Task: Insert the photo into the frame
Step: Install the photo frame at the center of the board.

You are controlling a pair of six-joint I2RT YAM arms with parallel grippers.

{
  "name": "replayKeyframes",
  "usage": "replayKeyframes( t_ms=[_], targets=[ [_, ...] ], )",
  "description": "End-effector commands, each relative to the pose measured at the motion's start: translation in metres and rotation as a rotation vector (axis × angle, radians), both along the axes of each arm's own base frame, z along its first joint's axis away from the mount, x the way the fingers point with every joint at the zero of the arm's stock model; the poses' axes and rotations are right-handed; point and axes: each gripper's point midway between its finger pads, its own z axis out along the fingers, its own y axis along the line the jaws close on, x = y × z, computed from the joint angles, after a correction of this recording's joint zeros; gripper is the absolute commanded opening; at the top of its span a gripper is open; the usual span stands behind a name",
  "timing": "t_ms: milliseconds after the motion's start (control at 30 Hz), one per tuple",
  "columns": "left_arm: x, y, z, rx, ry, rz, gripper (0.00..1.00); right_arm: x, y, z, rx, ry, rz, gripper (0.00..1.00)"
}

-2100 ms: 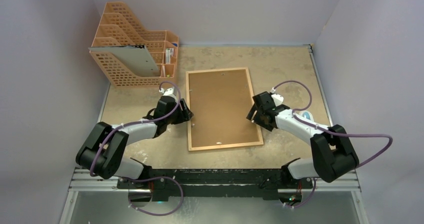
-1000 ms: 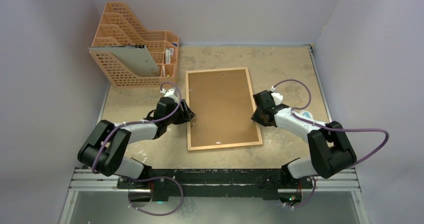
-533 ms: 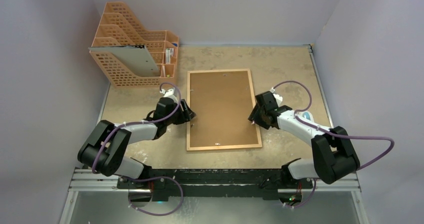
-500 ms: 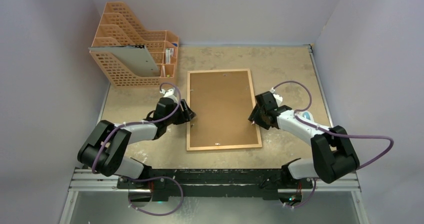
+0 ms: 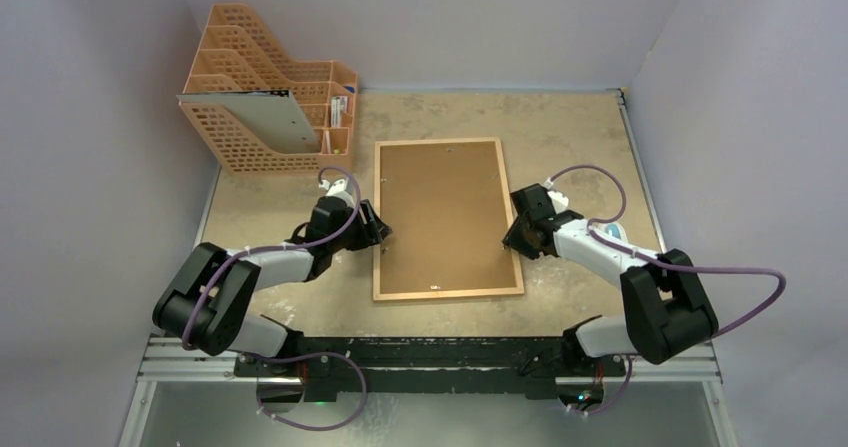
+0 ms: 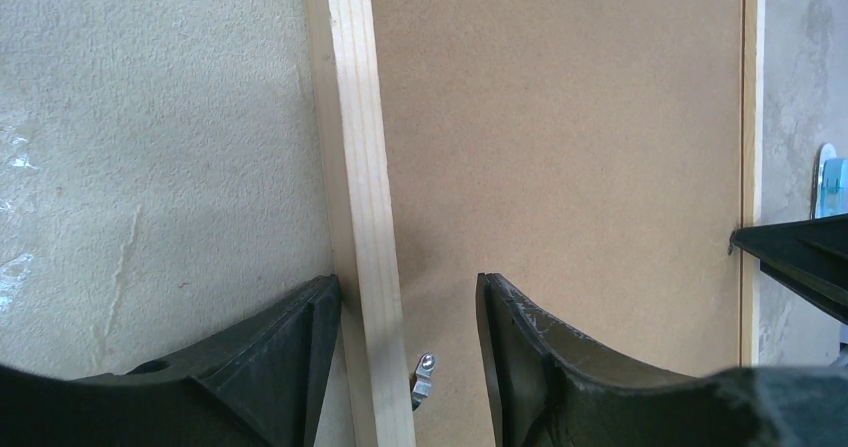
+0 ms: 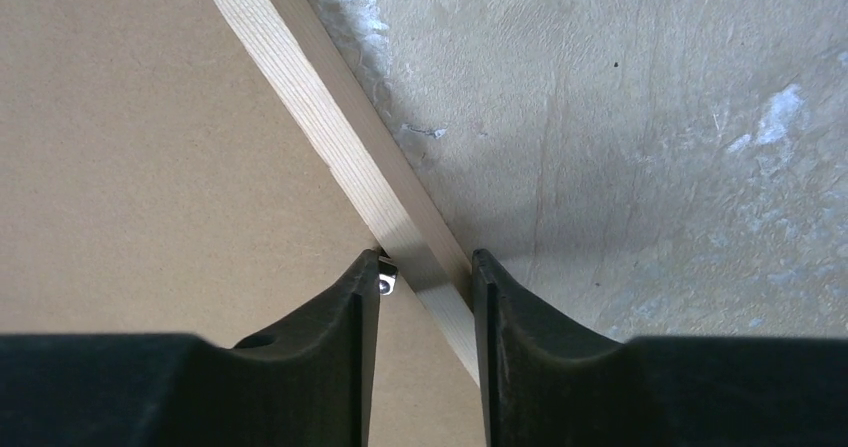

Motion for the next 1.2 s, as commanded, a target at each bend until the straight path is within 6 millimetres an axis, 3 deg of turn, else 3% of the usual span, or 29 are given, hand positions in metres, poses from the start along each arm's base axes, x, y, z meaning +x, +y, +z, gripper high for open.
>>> replayKeyframes(
  t_ms=[0,100,267,533,567,667,700,800,1167],
  targets=[
    [-0.039,0.012,-0.04,0.062,0.175,-0.016,0.56,-0.015,-0.008,-0.012,-0.031,0.064,-0.017,0.34],
    [-0.039,0.012,-0.042,0.063,0.178,-0.017,0.56,-0.019,-0.004,-0.013,-0.01,0.075,-0.002,0.26],
    [-0.039,0.011,-0.043,0.062,0.181,-0.02,0.56,-0.017,-0.002,-0.009,0.002,0.059,0.004,0.01],
    [-0.038,0.013,-0.04,0.064,0.176,-0.009,0.56,-0.006,-0.002,0.016,0.024,-0.056,0.013,0.0],
    [-0.038,0.014,-0.04,0.065,0.172,-0.006,0.56,-0.003,-0.002,0.02,0.027,-0.081,0.009,0.06],
    [-0.039,0.015,-0.038,0.068,0.166,-0.002,0.56,-0.001,-0.005,0.028,0.029,-0.123,-0.002,0.49],
    [-0.039,0.015,-0.038,0.069,0.166,-0.003,0.56,-0.001,-0.006,0.028,0.029,-0.128,-0.008,0.58],
    [-0.041,0.015,-0.038,0.064,0.164,-0.007,0.57,-0.002,-0.01,0.023,0.006,-0.114,-0.013,0.62],
    [-0.046,0.012,-0.034,0.039,0.169,-0.024,0.57,-0.003,-0.003,-0.001,-0.015,-0.031,0.081,0.61]
  ],
)
